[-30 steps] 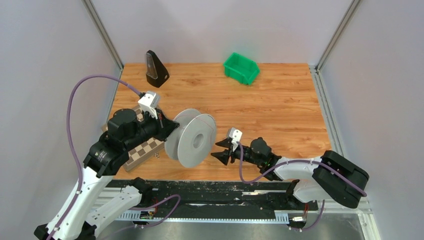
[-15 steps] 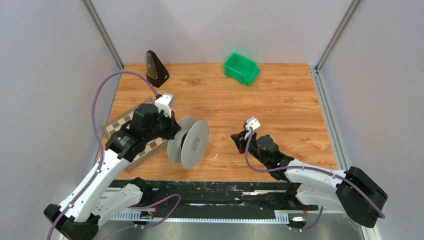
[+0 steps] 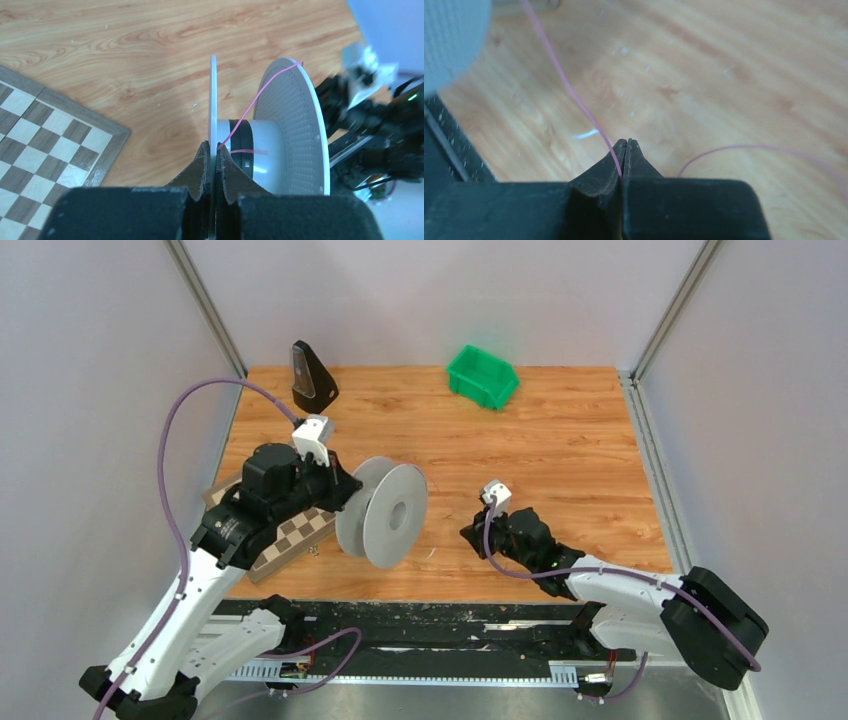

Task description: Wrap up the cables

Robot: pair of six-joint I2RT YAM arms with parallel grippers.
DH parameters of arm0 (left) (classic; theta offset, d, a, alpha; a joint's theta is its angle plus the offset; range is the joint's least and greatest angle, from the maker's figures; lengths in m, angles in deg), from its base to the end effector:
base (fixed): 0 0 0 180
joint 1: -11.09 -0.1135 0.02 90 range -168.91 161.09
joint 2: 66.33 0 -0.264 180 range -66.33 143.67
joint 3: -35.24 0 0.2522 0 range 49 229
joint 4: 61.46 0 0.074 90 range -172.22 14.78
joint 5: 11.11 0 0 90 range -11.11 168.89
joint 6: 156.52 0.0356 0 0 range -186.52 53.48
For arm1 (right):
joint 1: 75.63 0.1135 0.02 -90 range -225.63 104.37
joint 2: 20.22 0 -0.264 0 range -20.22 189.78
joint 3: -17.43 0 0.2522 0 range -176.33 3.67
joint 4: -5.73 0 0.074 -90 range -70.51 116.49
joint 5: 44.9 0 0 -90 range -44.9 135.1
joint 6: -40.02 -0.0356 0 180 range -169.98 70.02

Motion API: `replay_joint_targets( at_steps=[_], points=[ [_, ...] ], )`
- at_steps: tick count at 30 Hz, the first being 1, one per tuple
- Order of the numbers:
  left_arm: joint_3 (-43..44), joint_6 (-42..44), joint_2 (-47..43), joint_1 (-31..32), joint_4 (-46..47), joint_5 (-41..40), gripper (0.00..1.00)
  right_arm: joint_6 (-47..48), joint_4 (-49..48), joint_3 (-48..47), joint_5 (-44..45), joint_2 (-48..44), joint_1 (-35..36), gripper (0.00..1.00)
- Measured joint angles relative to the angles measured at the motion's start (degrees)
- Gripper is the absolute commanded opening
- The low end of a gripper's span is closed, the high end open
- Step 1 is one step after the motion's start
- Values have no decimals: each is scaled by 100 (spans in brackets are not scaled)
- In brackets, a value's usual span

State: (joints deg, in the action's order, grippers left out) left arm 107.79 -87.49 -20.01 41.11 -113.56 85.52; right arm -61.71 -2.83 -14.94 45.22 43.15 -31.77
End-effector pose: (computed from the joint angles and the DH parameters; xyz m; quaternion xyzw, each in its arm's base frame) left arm 0.1385 -0.0848 0.3682 0.0973 0.8410 -0.2724 0.4573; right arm 0.1581 0.1518 0.1778 -0.2295 0.7989 0.2585 0.4923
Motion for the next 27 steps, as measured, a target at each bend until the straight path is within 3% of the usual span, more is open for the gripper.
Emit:
replay_joint_targets(
  at_steps=[14, 21, 27],
  points=[
    [1023, -623, 57, -413, -50, 442, 0, -249, -170, 461, -162, -166, 396, 0],
    [566, -4, -155, -498, 170, 949, 0, -326, 730, 31, 855, -979, 286, 0],
    [267, 678, -258, -501, -26, 1405, 0, -170, 839, -442, 1283, -1467, -540, 0]
  ],
)
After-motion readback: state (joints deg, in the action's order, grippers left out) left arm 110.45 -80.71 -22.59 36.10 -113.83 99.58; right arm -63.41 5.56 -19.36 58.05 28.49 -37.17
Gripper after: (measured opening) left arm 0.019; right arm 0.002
